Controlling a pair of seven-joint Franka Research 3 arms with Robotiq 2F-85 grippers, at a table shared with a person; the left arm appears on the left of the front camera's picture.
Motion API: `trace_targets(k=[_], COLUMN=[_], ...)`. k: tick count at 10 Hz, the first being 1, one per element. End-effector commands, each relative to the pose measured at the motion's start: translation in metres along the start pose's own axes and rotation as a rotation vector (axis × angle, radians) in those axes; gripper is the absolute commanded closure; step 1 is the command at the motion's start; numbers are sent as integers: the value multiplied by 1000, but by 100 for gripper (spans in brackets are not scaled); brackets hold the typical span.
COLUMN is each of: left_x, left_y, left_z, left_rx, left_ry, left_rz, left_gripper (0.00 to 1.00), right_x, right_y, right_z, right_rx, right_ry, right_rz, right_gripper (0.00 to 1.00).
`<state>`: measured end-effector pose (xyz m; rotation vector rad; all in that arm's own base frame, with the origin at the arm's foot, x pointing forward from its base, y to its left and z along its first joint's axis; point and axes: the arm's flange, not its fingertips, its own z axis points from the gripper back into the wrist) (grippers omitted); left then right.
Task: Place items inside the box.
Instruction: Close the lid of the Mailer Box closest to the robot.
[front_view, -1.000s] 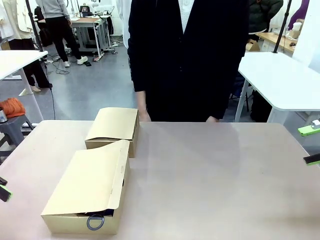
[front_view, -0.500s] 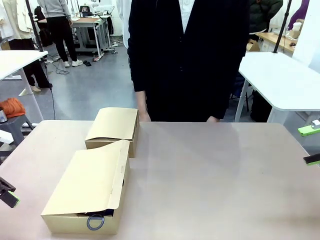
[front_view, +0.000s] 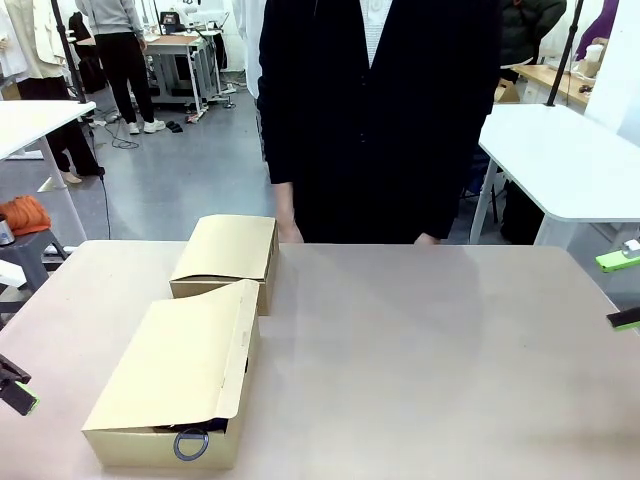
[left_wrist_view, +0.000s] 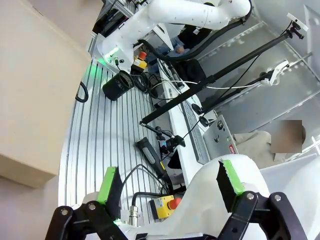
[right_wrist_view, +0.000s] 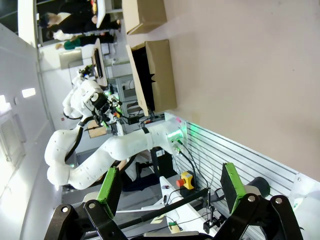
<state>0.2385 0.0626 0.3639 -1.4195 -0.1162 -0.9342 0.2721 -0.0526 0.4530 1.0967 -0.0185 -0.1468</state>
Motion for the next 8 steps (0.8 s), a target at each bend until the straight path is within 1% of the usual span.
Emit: trace_targets(k=[1,8], left_x=[-1,-1], left_y=[-4,-4], left_z=[1,1], left_rx=[-6,-6], left_ry=[-9,-9], left_rz=[11,11], left_gripper=[4,4], right_x=[1,1], right_y=[1,1], right_z=[0,0], right_rx=[24,24], right_ry=[-1,-1], right_rz=[22,22], right_gripper=[0,0])
